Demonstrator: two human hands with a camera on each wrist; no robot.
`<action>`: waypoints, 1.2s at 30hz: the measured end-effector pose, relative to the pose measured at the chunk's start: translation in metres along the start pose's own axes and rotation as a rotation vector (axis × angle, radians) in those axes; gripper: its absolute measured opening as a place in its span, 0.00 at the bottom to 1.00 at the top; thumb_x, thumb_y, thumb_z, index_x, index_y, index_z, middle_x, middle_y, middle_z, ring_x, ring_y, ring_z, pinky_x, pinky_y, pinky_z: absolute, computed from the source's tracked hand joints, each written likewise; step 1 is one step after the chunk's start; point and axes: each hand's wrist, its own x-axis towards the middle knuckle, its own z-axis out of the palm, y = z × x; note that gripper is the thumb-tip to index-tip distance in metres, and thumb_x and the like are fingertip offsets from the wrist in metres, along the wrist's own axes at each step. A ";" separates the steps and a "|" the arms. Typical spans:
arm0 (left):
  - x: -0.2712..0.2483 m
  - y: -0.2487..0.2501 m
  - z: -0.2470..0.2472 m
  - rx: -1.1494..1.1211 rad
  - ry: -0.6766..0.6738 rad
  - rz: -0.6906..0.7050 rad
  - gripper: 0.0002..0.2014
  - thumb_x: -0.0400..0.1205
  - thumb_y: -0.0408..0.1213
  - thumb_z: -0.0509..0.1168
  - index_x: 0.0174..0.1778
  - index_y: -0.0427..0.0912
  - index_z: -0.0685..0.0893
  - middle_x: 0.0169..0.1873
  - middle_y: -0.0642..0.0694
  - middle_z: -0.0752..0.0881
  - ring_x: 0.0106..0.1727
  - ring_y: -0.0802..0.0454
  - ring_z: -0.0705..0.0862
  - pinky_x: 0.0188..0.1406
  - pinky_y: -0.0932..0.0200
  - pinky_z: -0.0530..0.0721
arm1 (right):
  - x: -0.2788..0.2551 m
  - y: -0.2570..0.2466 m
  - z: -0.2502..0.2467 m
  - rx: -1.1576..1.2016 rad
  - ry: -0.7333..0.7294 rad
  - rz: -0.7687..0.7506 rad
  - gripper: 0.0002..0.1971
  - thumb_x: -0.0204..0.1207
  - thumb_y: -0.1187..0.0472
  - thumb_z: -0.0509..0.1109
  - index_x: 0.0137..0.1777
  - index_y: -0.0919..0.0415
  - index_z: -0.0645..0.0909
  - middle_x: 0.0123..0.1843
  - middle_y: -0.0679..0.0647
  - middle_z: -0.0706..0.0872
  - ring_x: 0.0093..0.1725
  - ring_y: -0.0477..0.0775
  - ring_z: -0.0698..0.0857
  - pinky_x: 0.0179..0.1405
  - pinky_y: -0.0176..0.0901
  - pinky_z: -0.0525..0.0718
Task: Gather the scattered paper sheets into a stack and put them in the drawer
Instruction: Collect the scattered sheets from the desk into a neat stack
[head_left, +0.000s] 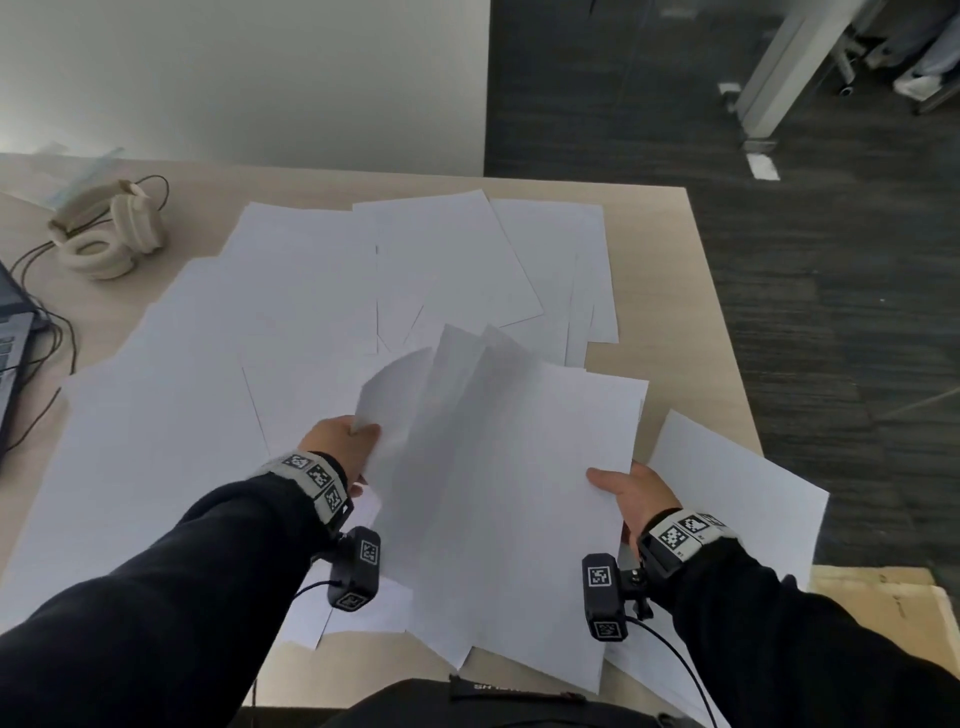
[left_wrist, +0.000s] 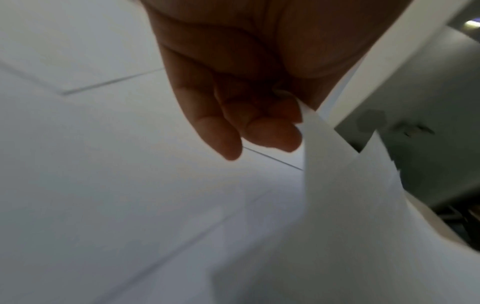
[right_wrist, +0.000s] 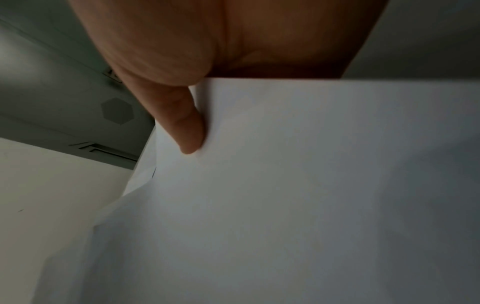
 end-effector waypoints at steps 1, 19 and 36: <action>0.003 0.000 -0.002 0.071 0.024 0.031 0.10 0.83 0.43 0.61 0.43 0.43 0.84 0.39 0.36 0.89 0.41 0.35 0.90 0.45 0.40 0.91 | 0.000 0.001 0.001 0.003 -0.004 0.005 0.09 0.78 0.71 0.71 0.56 0.64 0.83 0.53 0.64 0.88 0.53 0.67 0.87 0.61 0.65 0.83; 0.006 -0.031 0.021 -0.224 -0.030 -0.070 0.08 0.78 0.44 0.72 0.44 0.42 0.85 0.45 0.39 0.89 0.48 0.39 0.88 0.59 0.45 0.85 | 0.002 0.004 0.000 -0.046 -0.019 -0.045 0.09 0.76 0.72 0.72 0.50 0.56 0.85 0.56 0.64 0.89 0.58 0.69 0.87 0.63 0.70 0.81; 0.004 -0.016 0.018 -0.105 -0.126 -0.136 0.35 0.71 0.69 0.69 0.62 0.42 0.85 0.53 0.44 0.88 0.56 0.40 0.86 0.65 0.45 0.80 | -0.004 0.004 0.003 0.114 -0.069 0.012 0.06 0.78 0.70 0.71 0.52 0.61 0.84 0.52 0.60 0.89 0.49 0.61 0.87 0.52 0.54 0.85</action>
